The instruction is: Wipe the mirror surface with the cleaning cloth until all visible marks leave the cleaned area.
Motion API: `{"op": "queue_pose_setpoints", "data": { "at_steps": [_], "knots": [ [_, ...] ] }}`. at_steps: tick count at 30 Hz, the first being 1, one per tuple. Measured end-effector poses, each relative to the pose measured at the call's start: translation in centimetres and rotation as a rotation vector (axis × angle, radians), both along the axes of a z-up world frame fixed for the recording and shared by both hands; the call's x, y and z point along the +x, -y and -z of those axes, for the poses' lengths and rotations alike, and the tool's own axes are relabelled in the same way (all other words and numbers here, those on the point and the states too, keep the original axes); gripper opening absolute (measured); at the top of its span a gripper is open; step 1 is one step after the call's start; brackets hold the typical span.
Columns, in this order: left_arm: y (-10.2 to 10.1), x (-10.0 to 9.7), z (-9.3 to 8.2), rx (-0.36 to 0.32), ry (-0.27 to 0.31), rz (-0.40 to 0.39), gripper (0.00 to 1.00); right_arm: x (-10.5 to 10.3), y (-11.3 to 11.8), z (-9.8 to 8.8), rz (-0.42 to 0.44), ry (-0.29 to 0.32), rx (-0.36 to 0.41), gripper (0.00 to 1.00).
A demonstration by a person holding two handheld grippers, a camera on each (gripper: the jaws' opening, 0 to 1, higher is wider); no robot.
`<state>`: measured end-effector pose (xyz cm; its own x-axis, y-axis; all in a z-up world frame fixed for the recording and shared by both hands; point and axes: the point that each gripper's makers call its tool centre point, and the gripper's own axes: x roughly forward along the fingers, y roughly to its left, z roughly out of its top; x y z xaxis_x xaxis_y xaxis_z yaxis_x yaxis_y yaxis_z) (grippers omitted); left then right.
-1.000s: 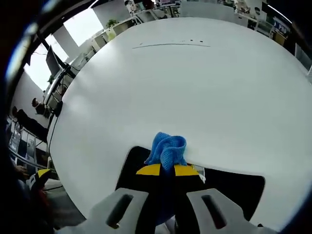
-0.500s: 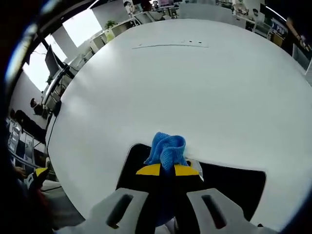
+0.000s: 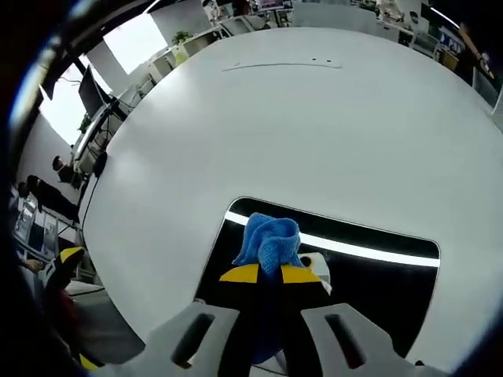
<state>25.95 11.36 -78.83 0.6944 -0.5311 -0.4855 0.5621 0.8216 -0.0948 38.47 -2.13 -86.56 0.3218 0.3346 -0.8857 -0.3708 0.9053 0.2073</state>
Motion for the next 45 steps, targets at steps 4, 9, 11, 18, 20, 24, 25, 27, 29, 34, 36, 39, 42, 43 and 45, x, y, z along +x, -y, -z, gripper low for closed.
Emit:
{"op": "queue_pose_setpoints", "data": {
  "at_steps": [4,9,11,18,20,24,25,27,29,34,36,39,42,43,45],
  "knots": [
    [0.0,0.0,0.1,0.004,-0.002,0.003,0.99,-0.8,-0.1,0.0,-0.001,-0.003,0.007,0.02],
    [0.0,0.0,0.2,0.007,-0.004,0.003,0.99,-1.8,-0.1,0.0,-0.006,-0.002,0.017,0.02],
    [0.0,0.0,0.2,0.007,-0.001,0.003,0.99,-2.1,-0.1,0.1,-0.005,-0.004,0.022,0.02],
    [-0.1,0.0,0.3,0.012,0.001,0.003,0.99,-3.6,-0.3,0.2,-0.011,-0.005,0.028,0.02],
    [-0.1,0.0,0.3,0.014,0.001,0.002,0.99,-4.0,-0.3,0.1,-0.011,-0.006,0.031,0.02],
    [-0.1,0.0,0.2,0.014,0.003,0.003,0.99,-4.8,-0.4,0.1,-0.01,-0.01,0.038,0.02],
    [-0.1,0.0,0.2,0.015,0.003,0.003,0.99,-5.1,-0.4,0.1,-0.01,-0.011,0.041,0.02],
    [-0.1,0.0,0.2,0.015,0.005,0.002,0.99,-5.4,-0.3,0.1,-0.008,-0.01,0.045,0.02],
    [-0.1,0.0,0.1,0.016,0.006,0.001,0.99,-5.6,-0.3,0.1,0.002,-0.015,0.052,0.02],
    [0.0,0.0,0.2,0.018,0.005,0.004,0.99,-6.5,-0.4,0.1,-0.003,-0.024,0.055,0.02],
    [0.0,-0.1,0.2,0.017,0.003,0.008,0.99,-6.9,-0.4,0.1,-0.003,-0.03,0.06,0.02],
    [0.1,-0.1,0.2,0.014,0.003,0.008,0.99,-7.4,-0.4,0.2,-0.006,-0.034,0.063,0.02],
    [0.1,-0.1,0.3,0.015,0.0,0.008,0.99,-7.8,-0.4,0.2,-0.011,-0.038,0.066,0.02],
    [0.0,-0.1,0.3,0.015,-0.001,0.009,0.99,-7.9,-0.4,0.2,-0.012,-0.04,0.066,0.02],
    [0.1,-0.1,0.2,0.016,-0.001,0.01,0.99,-8.0,-0.4,0.3,-0.018,-0.046,0.064,0.02]
  ]
}}
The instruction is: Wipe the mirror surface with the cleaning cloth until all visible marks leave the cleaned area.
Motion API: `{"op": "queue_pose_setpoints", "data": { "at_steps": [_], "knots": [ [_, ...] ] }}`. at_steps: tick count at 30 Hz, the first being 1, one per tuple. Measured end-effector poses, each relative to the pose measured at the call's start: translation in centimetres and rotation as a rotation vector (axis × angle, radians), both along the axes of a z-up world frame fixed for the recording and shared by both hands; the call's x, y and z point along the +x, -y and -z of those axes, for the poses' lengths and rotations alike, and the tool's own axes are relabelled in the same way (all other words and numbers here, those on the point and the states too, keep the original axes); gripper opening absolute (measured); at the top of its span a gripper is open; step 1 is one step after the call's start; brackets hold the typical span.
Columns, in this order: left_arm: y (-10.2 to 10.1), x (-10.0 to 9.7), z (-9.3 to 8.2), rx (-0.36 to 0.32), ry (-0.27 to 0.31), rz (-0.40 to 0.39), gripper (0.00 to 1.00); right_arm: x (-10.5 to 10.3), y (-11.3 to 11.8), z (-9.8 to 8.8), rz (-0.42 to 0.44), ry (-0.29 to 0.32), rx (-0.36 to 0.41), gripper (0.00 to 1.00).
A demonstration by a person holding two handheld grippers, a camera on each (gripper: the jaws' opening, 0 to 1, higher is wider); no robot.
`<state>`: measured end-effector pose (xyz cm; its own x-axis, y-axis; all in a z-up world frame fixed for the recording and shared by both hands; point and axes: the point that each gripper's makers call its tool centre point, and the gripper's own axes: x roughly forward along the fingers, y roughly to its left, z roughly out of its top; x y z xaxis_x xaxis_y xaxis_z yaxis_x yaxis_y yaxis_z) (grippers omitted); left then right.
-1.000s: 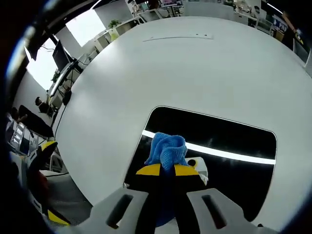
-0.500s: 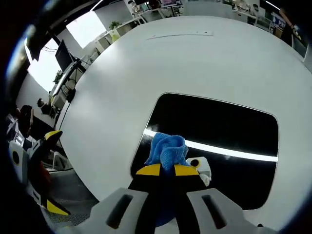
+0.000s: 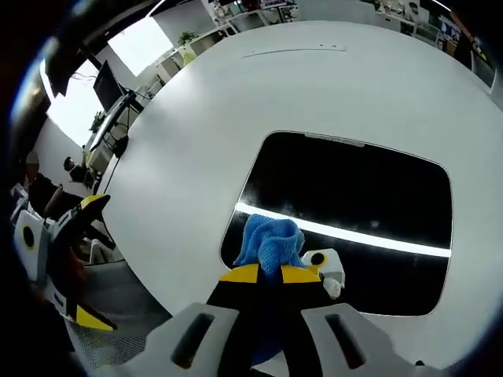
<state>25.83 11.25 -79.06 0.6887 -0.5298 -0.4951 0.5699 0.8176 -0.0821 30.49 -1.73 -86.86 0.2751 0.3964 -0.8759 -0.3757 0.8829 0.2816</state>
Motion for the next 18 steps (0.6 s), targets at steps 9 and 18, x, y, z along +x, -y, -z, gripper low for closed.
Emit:
{"op": "queue_pose_setpoints", "data": {
  "at_steps": [9,18],
  "knots": [
    [-0.09,-0.01,0.17,0.004,-0.005,-0.002,0.99,-0.55,-0.07,0.04,-0.023,-0.018,-0.011,0.02],
    [0.17,-0.03,-0.09,-0.017,-0.001,0.004,0.99,-0.71,-0.02,0.09,-0.019,-0.023,0.001,0.02]
  ]
}}
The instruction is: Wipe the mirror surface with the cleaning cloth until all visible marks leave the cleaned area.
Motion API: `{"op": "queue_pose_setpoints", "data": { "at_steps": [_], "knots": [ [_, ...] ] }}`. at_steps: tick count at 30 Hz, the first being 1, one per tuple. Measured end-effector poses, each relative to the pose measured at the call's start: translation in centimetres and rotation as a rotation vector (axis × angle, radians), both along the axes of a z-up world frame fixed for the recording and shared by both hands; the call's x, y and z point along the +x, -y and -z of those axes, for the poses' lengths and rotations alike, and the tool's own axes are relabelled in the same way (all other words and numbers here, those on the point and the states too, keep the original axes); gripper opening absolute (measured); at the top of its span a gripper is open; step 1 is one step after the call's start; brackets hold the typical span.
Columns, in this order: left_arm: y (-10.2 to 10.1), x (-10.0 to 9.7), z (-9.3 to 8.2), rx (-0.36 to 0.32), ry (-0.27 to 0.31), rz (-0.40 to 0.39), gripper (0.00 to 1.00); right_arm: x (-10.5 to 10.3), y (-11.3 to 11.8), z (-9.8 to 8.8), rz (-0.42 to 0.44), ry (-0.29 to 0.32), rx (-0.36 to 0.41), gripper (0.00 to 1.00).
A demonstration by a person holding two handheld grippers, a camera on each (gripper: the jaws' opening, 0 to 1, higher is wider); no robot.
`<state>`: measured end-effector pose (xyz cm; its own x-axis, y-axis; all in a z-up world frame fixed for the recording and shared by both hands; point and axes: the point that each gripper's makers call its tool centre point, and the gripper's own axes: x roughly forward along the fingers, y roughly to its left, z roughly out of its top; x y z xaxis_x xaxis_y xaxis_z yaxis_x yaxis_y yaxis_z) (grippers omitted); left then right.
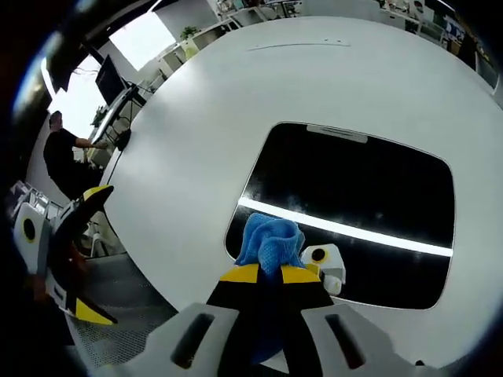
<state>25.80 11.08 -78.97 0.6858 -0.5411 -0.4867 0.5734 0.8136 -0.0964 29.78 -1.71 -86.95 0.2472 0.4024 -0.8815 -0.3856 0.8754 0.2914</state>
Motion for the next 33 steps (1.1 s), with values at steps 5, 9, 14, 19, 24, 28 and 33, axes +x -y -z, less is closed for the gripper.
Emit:
{"op": "queue_pose_setpoints", "data": {
  "at_steps": [5,9,14,19,24,28,33],
  "knots": [
    [0.1,0.0,0.0,-0.005,0.001,0.004,0.99,-0.1,0.0,-0.1,-0.007,0.0,0.005,0.02],
    [0.1,-0.1,0.1,0.005,-0.002,0.004,0.99,-0.1,0.5,-0.1,-0.01,-0.001,0.004,0.02],
    [0.1,-0.1,0.1,0.006,-0.003,0.002,0.99,-0.1,1.6,-0.2,-0.001,-0.001,0.0,0.02],
    [0.0,-0.1,0.3,0.008,-0.012,-0.001,0.99,0.1,2.7,-0.1,0.012,0.002,-0.006,0.02],
    [0.0,-0.1,0.1,0.01,-0.008,-0.005,0.99,0.1,3.7,-0.1,0.01,0.005,-0.02,0.02],
    [0.0,0.0,0.0,0.008,-0.003,-0.006,0.99,0.1,4.5,-0.1,0.01,0.007,-0.033,0.02],
    [0.0,-0.1,-0.1,0.007,0.0,-0.003,0.99,0.1,4.4,-0.2,0.028,0.001,-0.03,0.02]
  ]
}}
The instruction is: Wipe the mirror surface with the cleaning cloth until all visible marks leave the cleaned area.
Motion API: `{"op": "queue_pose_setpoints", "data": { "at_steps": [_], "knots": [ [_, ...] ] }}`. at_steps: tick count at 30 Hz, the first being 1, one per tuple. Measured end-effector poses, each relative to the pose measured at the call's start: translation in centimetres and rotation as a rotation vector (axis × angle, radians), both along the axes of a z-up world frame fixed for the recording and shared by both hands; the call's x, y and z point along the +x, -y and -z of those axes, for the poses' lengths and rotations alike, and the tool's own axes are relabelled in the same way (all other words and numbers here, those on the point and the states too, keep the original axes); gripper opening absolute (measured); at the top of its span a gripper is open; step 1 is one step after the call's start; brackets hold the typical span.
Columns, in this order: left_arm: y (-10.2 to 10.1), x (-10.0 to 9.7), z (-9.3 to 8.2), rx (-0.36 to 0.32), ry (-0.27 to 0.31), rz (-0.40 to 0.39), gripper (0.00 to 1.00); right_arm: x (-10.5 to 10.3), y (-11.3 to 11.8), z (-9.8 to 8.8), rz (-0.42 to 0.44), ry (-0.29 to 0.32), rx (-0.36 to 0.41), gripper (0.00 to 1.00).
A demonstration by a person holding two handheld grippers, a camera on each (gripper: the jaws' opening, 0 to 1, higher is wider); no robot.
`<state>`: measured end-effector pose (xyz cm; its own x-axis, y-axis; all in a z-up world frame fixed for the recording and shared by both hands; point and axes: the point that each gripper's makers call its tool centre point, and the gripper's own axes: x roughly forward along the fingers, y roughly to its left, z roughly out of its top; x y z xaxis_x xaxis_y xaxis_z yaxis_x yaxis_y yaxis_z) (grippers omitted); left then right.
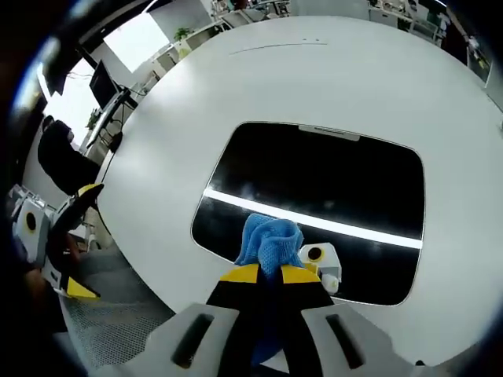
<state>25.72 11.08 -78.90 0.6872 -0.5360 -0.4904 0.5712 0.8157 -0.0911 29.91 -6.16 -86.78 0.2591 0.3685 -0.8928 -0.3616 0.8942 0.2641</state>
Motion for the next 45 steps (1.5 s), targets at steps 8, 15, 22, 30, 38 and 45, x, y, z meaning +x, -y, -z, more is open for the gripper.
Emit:
{"op": "queue_pose_setpoints", "data": {
  "at_steps": [8,15,22,30,38,45],
  "knots": [
    [0.0,0.0,0.1,-0.003,-0.007,-0.004,0.99,0.0,0.0,0.0,0.009,0.015,0.001,0.02],
    [-0.1,0.0,0.4,0.012,-0.008,0.002,0.99,0.2,-0.3,0.0,0.014,-0.001,0.002,0.02],
    [0.0,0.0,0.2,0.009,0.002,0.007,0.99,0.8,-0.4,0.2,0.012,0.001,-0.003,0.02],
    [0.2,0.0,-0.1,-0.007,0.02,0.012,0.99,1.1,-0.5,0.0,0.0,0.033,-0.024,0.01],
    [0.7,0.0,-0.5,-0.01,0.049,0.036,0.99,2.5,0.0,-0.1,0.028,0.038,-0.018,0.01],
    [0.7,0.1,-0.5,-0.016,0.041,0.026,0.99,4.2,0.5,0.1,0.077,0.034,0.014,0.01]
  ]
}}
